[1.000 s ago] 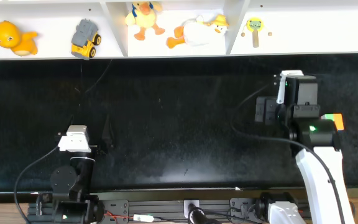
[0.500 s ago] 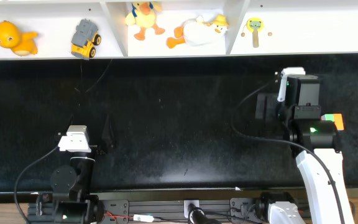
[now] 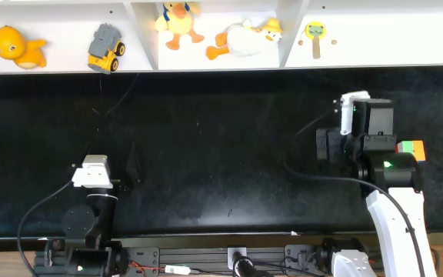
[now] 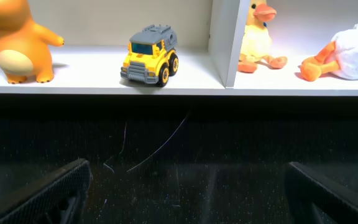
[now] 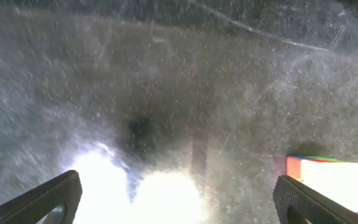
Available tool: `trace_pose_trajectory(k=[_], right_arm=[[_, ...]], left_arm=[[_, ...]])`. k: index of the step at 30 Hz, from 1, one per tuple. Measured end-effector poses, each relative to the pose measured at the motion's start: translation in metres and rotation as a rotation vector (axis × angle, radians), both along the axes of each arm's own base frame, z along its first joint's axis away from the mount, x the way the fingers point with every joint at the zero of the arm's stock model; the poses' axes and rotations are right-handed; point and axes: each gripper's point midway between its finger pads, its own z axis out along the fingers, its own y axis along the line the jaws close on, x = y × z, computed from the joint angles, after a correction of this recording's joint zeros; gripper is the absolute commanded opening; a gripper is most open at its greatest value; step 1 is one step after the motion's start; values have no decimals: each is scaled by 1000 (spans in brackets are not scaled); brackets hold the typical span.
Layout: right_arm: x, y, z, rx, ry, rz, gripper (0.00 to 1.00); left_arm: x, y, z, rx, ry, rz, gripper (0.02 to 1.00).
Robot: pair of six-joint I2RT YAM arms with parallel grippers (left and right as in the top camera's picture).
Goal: Store Toys
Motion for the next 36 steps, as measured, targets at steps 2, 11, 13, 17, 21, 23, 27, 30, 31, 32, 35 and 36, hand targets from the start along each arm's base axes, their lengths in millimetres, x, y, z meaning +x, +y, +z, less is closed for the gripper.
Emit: trace_pose_trajectory(k=[2,11,13,17,21,23,27,30,31,32,35,36], right_arm=[[-6,-10,-9,-14,25,-3,998],[-24,-84,-36,-69,-13,-120,996],[-31,-104,-38,-79,-28,-170,998],[-44,-126,-42,-71,-38,-213,996],[-47,-142,-42,-90,-50,-207,996],[-49,-147,-48,-92,-32,-193,998],[-49,-164,-61,-105,-3,-171,996],[-48,-178,-67,-125,-4,-172,998],[-49,-182,-68,-130,-3,-175,998],[-49,-187,-70,-135,-2,-179,998],[-50,-196,-73,-144,-7,-192,998],[-50,-199,-74,-143,-9,-197,998]], left_arm=[[0,0,0,0,0,0,998],[0,0,0,0,0,0,998],[0,0,0,0,0,0,998],[0,0,0,0,0,0,998],[0,0,0,0,0,0,998],[0,0,0,0,0,0,998],[0,0,0,0,0,0,998],[0,0,0,0,0,0,998],[0,0,0,0,0,0,998],[0,0,0,0,0,0,998],[0,0,0,0,0,0,998],[0,0,0,0,0,0,998]])
